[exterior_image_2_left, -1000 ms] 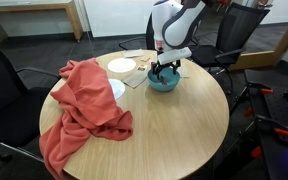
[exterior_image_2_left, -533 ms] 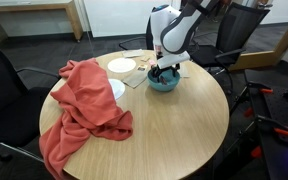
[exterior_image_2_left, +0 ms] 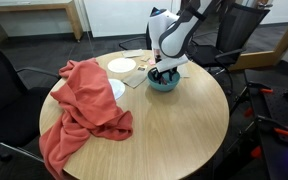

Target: Put the pen in the bowl on the table

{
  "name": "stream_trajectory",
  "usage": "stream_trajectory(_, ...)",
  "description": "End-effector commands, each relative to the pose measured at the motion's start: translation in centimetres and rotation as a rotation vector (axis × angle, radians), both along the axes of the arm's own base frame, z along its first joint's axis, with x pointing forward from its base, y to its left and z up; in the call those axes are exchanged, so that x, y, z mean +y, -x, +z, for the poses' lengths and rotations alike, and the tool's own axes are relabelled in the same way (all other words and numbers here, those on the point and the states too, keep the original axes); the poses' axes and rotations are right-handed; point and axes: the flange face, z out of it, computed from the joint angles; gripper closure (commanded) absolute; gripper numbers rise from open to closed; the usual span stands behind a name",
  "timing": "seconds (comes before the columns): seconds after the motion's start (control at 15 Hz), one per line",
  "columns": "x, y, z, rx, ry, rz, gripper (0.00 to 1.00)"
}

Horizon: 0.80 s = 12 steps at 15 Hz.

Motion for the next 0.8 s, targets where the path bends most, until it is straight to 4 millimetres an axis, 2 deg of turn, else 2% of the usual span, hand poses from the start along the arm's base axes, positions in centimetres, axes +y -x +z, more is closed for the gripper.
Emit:
stream_trajectory(0.0,0.0,-0.7,0.1,-0.006,0.026,-0.012,0.64)
stream_trajectory(0.2,-0.1,-0.8,0.2,-0.008,0.027,-0.013,0.88)
stream_trajectory(0.33,-0.1,-0.8,0.1,-0.007,0.028,-0.013,0.99)
stream_trajectory(0.4,-0.1,-0.8,0.2,-0.005,0.028,-0.013,1.00)
stream_trajectory(0.47,-0.1,-0.7,0.6,-0.007,0.026,-0.015,0.97)
stream_trajectory(0.73,-0.2,0.2,4.8,-0.044,0.003,-0.024,0.96)
